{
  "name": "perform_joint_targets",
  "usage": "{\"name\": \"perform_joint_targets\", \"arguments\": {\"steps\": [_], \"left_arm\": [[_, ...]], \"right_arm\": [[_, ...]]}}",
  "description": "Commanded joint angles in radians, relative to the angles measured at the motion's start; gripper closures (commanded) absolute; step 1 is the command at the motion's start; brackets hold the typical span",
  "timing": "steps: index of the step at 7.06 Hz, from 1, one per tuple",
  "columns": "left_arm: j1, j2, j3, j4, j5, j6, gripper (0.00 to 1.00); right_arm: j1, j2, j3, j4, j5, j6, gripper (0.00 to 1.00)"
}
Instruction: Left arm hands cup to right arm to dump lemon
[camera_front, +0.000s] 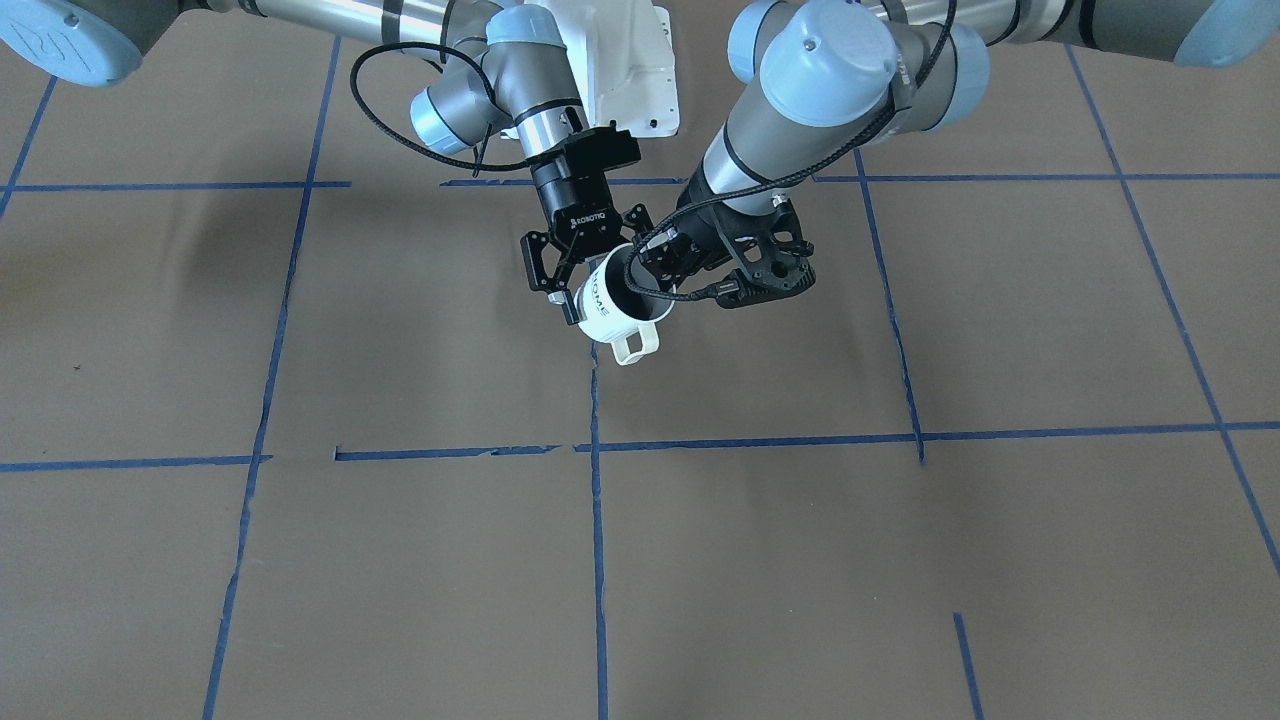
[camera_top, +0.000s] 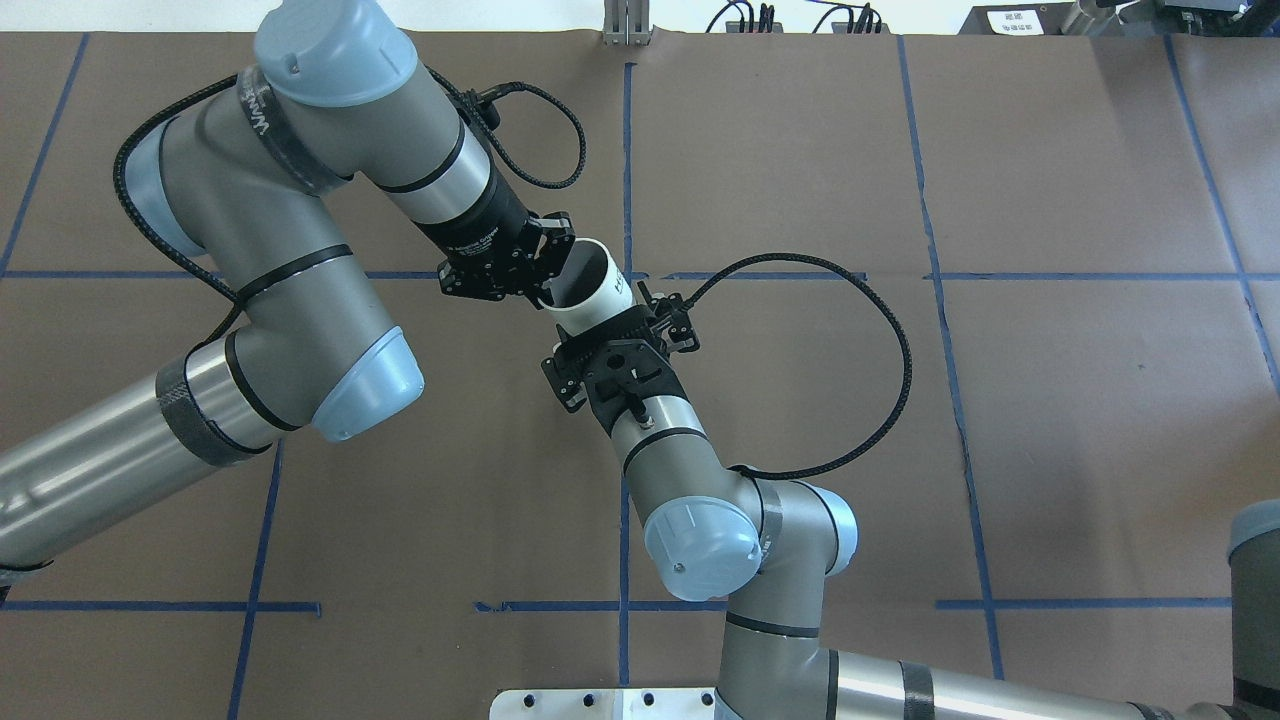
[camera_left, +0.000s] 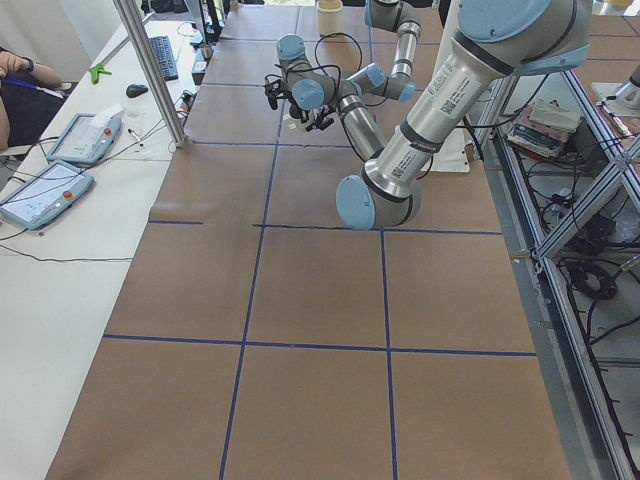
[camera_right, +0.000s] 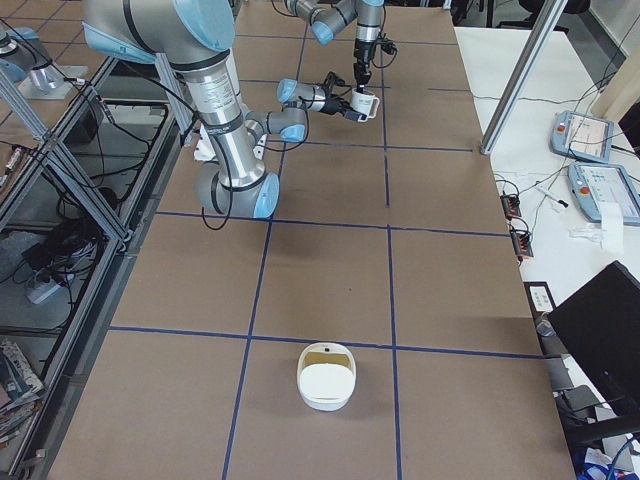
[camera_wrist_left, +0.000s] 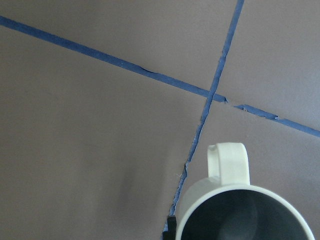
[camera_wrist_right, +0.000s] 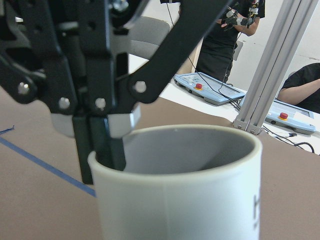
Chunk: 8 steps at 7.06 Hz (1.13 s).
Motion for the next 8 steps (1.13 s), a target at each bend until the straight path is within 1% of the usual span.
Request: {"name": "perform_joint_targets", "arguments": {"steps": [1, 3, 5, 6, 7, 8], "left_arm": [[0.000, -0.008, 0.004, 0.000, 0.000, -0.001, 1.00], [0.000, -0.008, 0.007, 0.000, 0.000, -0.015, 1.00], [-0.001, -0.009, 0.041, -0.005, 0.004, -0.007, 1.00], [-0.011, -0.009, 0.067, -0.019, 0.007, -0.005, 1.00], [-0.032, -0.012, 0.125, -0.075, 0.012, -0.016, 1.00], [-0.070, -0.012, 0.169, -0.103, 0.044, -0.028, 1.00]], "right_arm": [[-0.003, 0.000, 0.000, -0.001, 0.000, 0.000, 0.01], [-0.003, 0.000, 0.000, -0.001, 0.000, -0.001, 0.01], [-0.003, 0.000, 0.000, -0.001, 0.000, -0.001, 0.01], [-0.003, -0.001, 0.000, -0.001, 0.000, -0.001, 0.01], [-0.006, -0.003, 0.000, -0.001, 0.000, -0.001, 0.01], [-0.011, -0.004, 0.000, 0.009, 0.005, 0.002, 0.01]]}}
